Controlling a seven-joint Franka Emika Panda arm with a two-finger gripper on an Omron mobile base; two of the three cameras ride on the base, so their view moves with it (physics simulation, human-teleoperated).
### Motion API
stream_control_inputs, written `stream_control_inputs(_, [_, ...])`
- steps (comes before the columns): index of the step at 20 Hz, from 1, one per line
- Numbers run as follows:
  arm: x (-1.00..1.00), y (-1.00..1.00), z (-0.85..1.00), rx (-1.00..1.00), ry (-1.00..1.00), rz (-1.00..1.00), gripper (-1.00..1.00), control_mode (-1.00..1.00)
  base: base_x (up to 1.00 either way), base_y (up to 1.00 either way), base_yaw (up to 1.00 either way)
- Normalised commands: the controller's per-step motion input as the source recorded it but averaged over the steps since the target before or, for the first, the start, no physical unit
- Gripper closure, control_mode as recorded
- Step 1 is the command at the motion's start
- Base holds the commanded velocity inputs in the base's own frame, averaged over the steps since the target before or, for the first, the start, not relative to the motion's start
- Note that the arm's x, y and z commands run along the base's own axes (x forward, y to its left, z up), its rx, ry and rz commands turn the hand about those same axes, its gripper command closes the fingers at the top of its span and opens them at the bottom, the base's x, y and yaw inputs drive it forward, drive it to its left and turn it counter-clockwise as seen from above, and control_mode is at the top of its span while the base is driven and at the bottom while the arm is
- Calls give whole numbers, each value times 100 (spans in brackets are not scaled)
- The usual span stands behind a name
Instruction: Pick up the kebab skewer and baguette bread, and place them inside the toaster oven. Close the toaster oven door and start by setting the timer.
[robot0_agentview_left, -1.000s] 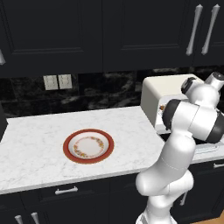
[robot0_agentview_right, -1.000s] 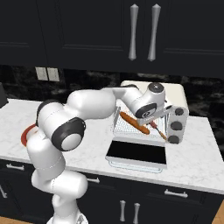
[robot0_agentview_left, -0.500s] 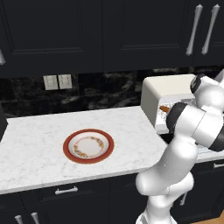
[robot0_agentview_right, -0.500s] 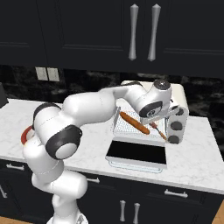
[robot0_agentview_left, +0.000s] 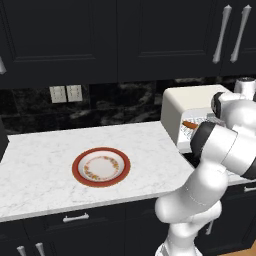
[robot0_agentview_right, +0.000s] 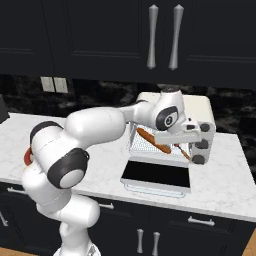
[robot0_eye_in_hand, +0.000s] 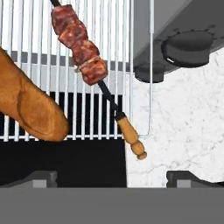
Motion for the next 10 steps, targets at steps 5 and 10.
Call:
stream_control_inputs(5, [-38, 22, -11, 0, 3, -5, -100, -100, 0, 0, 0])
stream_control_inputs(10, [-62, 0, -13, 4, -20, -3, -100, -100, 0, 0, 0])
